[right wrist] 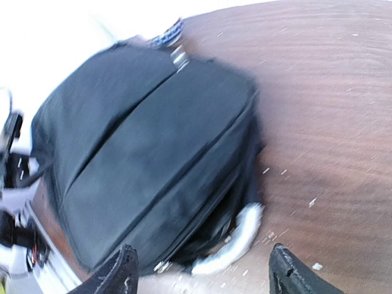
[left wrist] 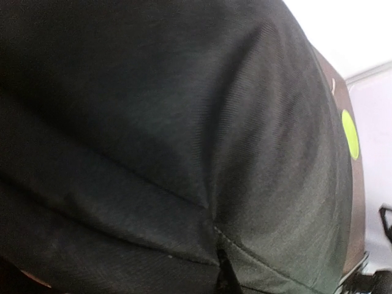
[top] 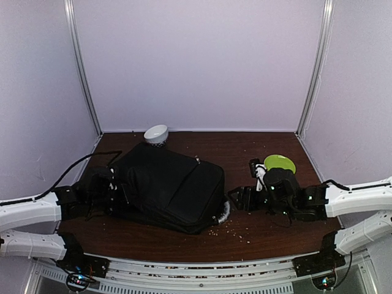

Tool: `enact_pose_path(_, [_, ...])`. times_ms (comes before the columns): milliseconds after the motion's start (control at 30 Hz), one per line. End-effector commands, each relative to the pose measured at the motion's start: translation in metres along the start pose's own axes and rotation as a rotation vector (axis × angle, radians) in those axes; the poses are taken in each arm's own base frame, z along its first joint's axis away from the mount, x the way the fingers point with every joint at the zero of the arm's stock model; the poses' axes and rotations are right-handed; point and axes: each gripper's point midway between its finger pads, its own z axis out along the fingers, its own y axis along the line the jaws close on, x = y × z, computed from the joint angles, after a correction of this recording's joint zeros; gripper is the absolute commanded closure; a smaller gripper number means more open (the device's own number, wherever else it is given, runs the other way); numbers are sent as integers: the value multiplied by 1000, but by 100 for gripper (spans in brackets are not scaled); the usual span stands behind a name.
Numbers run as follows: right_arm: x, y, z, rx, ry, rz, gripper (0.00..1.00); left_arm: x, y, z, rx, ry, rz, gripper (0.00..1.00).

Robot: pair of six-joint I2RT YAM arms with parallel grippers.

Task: Pack the student bag
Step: Zip the student bag at the center of the board.

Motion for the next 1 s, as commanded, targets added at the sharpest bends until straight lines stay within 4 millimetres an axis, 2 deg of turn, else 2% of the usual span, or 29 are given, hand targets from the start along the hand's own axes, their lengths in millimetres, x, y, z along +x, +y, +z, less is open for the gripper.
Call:
enact_pose_path(0, [-25, -12, 14, -36, -50, 178, 27, 2, -6, -4, 55, 49, 265, 100])
enact_pose_path(67, [-36, -11, 25, -68, -73, 227, 27, 10, -15, 0, 108, 97, 312, 100])
enact_pose_path(167, [-42, -5, 47, -117, -54, 280, 27, 24, -28, 10, 171, 187, 380, 100])
enact_pose_path(300, [-29, -4, 76, -149, 22, 346, 28, 33, -45, 25, 227, 274, 453, 100])
enact_pose_path(467, [-6, -9, 91, -160, 92, 390, 33, 30, -62, 43, 259, 306, 496, 100])
enact_pose_path(633, [6, -23, 81, -121, 97, 406, 64, 21, -78, 60, 260, 316, 519, 100])
enact_pose_path(700, [10, -28, 71, -106, 87, 417, 72, 14, -87, 69, 256, 316, 526, 100])
enact_pose_path(833, [22, -38, 51, -65, 69, 426, 76, -1, -114, 90, 286, 300, 528, 100])
enact_pose_path(967, [28, -39, 37, -32, 68, 389, 72, -13, -140, 125, 307, 312, 525, 100])
